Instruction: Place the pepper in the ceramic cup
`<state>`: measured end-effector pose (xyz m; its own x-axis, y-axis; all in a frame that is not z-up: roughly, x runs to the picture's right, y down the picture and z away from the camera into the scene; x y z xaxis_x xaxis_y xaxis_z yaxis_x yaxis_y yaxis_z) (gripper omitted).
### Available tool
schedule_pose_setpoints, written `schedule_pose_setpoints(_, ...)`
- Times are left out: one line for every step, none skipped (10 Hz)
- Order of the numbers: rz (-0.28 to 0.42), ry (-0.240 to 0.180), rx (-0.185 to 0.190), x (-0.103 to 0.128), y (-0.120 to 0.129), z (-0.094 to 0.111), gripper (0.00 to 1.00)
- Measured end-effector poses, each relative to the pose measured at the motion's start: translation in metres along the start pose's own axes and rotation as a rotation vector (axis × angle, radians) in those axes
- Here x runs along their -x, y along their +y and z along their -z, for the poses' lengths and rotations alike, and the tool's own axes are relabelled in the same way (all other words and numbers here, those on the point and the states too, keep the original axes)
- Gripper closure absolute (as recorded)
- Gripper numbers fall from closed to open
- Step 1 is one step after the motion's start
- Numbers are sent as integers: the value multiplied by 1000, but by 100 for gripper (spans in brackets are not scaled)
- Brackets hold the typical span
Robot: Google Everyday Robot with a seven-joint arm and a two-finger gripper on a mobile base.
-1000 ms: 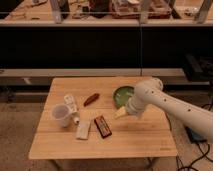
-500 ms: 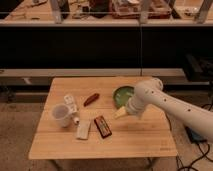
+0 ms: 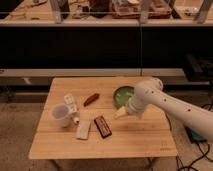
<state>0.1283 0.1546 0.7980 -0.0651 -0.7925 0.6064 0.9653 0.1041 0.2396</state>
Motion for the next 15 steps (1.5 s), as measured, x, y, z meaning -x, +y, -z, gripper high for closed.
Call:
schedule_pose_setpoints(0, 0, 0, 0, 0, 0, 20)
schedule_pose_setpoints(0, 0, 0, 0, 0, 0, 20)
schedule_pose_setpoints(0, 0, 0, 0, 0, 0, 20)
schedule_pose_setpoints(0, 0, 0, 0, 0, 0, 20)
schedule_pose_setpoints(0, 0, 0, 0, 0, 0, 20)
schedule_pose_setpoints(0, 0, 0, 0, 0, 0, 20)
schedule_pose_setpoints(1, 1, 2, -1, 0, 1, 20)
schedule_pose_setpoints(1, -3, 9, -2, -1, 0, 20)
schedule_pose_setpoints(8, -10, 16, -8, -6, -3, 20)
schedule_pose_setpoints(19, -24, 35, -21, -15, -10, 20)
schedule_pose_setpoints(36, -39, 64, -43, -31, -24, 20)
schedule_pose_setpoints(40, -53, 93, -63, -47, -38, 20)
schedule_pose_setpoints(50, -48, 126, -83, -59, -50, 20)
schedule_pose_setpoints(25, -34, 148, -112, -77, -64, 20)
schedule_pose_setpoints(1, -29, 164, -127, -86, -71, 20)
